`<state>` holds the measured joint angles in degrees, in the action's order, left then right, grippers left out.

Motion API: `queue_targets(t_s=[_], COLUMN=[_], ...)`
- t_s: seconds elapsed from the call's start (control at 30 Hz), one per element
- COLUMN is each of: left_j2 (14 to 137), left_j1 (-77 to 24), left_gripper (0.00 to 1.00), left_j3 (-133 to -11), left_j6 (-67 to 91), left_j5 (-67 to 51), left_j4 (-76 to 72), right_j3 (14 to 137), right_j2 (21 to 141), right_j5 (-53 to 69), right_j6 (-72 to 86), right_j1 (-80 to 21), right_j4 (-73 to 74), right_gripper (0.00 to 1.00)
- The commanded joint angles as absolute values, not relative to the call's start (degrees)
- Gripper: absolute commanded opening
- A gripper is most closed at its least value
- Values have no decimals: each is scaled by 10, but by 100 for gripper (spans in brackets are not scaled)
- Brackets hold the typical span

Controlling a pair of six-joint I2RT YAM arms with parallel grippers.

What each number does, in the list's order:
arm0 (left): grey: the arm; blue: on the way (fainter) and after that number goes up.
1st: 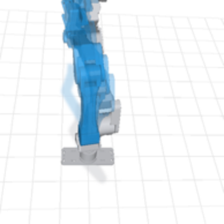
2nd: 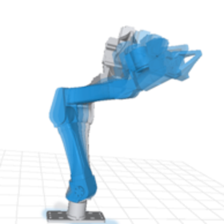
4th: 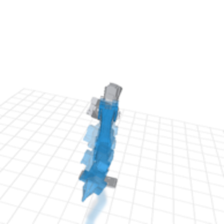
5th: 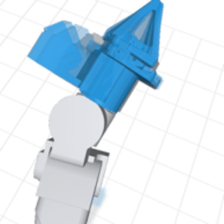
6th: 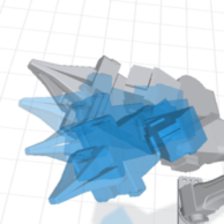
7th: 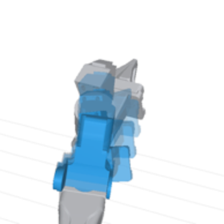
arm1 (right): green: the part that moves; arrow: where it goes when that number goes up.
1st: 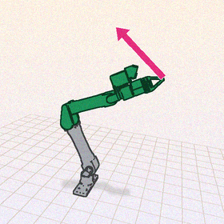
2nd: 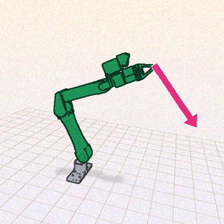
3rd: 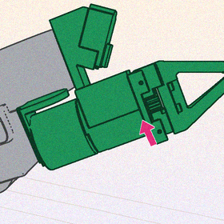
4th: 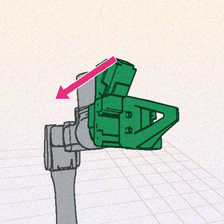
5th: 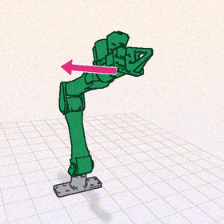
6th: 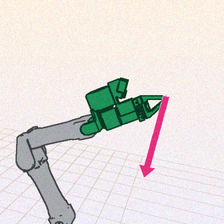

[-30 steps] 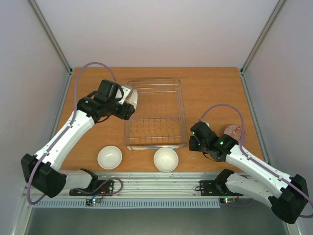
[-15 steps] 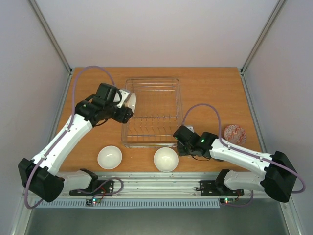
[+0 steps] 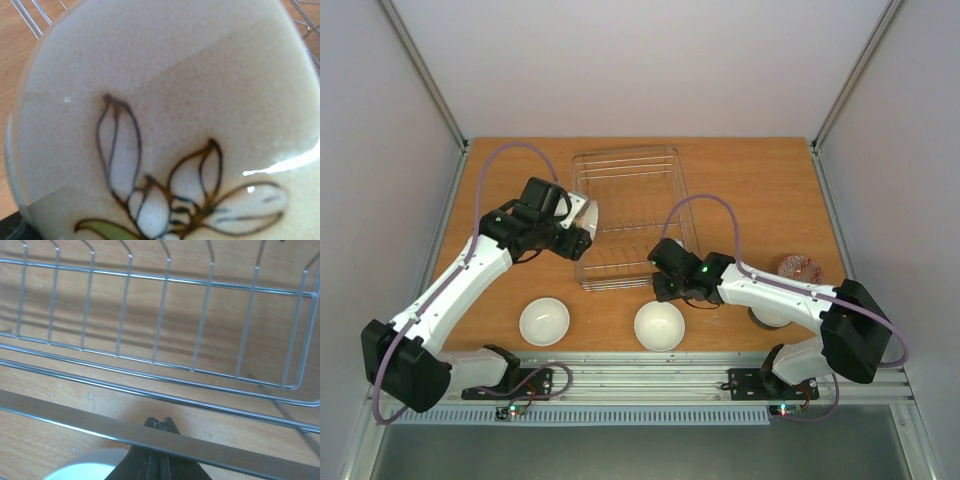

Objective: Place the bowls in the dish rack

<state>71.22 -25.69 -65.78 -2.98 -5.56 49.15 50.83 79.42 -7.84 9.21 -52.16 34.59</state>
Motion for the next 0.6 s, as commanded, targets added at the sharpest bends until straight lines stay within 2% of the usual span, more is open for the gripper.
queue_targets(t_s=[0.0, 0.37, 0.57], left_j2=[699, 700, 685], left_j1=[-255, -255, -255], left_gripper=[0, 0, 1], left_j3=[-658, -655, -644], left_j6=[-40, -35, -36], left_j5=[-54, -61, -57], left_j4=[436, 426, 422], right_j3=[538, 465, 476], right_j2=[800, 668, 663], right_j5=[-102, -227, -241], right_j6=[75, 130, 95], right_j1=[-526, -524, -472], right_j4=[339, 449, 453], right_gripper=[1, 1, 1])
